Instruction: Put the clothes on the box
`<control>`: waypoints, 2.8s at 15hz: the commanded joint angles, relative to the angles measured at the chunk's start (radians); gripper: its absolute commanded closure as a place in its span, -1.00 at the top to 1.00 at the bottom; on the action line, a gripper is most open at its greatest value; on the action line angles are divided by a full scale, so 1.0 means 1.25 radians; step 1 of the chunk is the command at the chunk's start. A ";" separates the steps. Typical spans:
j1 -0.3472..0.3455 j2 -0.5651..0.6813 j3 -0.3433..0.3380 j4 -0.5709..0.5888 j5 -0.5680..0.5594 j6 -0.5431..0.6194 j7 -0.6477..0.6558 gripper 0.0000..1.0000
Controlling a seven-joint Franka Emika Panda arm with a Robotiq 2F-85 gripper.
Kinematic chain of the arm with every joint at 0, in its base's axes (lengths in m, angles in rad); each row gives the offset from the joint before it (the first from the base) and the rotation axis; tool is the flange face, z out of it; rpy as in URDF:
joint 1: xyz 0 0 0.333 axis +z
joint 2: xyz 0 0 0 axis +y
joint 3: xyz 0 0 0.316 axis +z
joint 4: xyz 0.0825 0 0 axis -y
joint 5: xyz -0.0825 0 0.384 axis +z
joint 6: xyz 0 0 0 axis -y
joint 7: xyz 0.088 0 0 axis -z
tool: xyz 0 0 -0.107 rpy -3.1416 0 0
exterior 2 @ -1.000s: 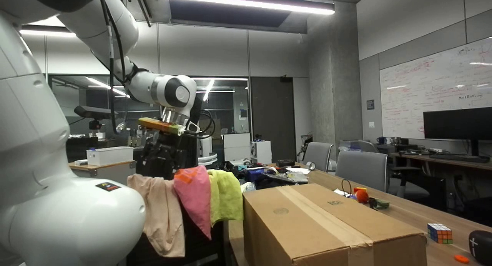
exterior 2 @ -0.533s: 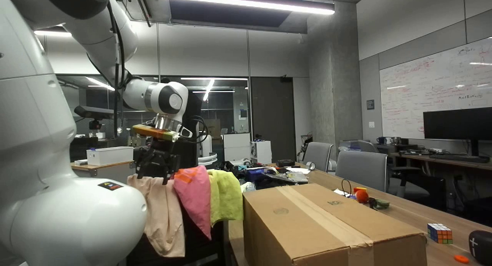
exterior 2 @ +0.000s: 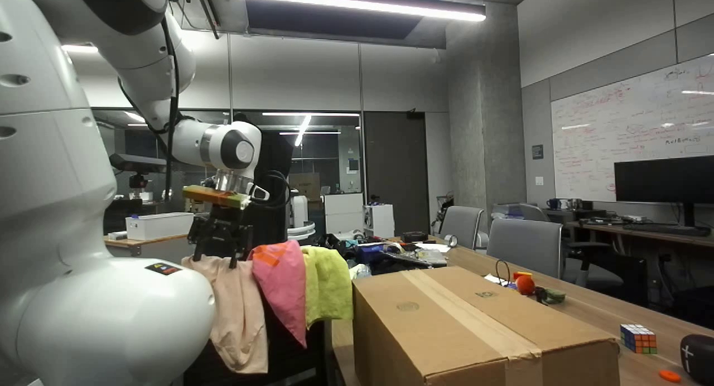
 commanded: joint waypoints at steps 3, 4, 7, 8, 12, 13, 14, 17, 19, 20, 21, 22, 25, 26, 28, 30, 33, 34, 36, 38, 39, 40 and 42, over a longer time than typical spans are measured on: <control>0.010 0.026 0.010 0.025 -0.006 0.021 0.017 1.00; 0.008 0.034 0.011 0.022 -0.012 0.028 0.015 1.00; 0.002 0.067 0.011 0.020 -0.034 0.042 0.012 1.00; 0.001 0.077 0.010 0.021 -0.040 0.044 0.012 1.00; -0.001 0.094 0.007 0.029 -0.057 0.037 0.009 0.50; -0.001 0.094 0.007 0.030 -0.061 0.040 0.009 0.46; -0.001 0.093 0.007 0.032 -0.064 0.045 0.010 0.32; 0.000 0.081 0.008 0.038 -0.064 0.045 0.007 -0.13; 0.000 0.075 0.007 0.044 -0.065 0.047 0.006 -0.44; 0.000 0.071 0.007 0.045 -0.064 0.051 0.006 -0.57; 0.000 0.067 0.006 0.047 -0.064 0.053 0.005 -0.76; -0.001 0.061 0.004 0.046 -0.063 0.059 0.002 -0.89; 0.000 0.032 -0.001 0.037 -0.056 0.089 -0.005 -1.00; 0.000 0.023 -0.004 0.035 -0.053 0.099 -0.011 -0.99; 0.002 -0.009 -0.012 0.030 -0.045 0.115 -0.022 -0.97; 0.005 -0.041 -0.017 0.023 -0.045 0.132 -0.033 -0.97; 0.012 -0.093 -0.025 0.019 -0.049 0.139 -0.059 -0.97; 0.013 -0.115 -0.027 0.015 -0.052 0.146 -0.068 -0.97; 0.020 -0.148 -0.031 0.024 -0.055 0.130 -0.087 -0.97; 0.025 -0.175 -0.027 0.044 -0.069 0.112 -0.093 -0.97; 0.026 -0.182 -0.020 0.057 -0.085 0.101 -0.088 -0.97; 0.023 -0.188 -0.010 0.066 -0.106 0.105 -0.077 -0.97; 0.024 -0.200 -0.001 0.098 -0.143 0.087 -0.070 -0.97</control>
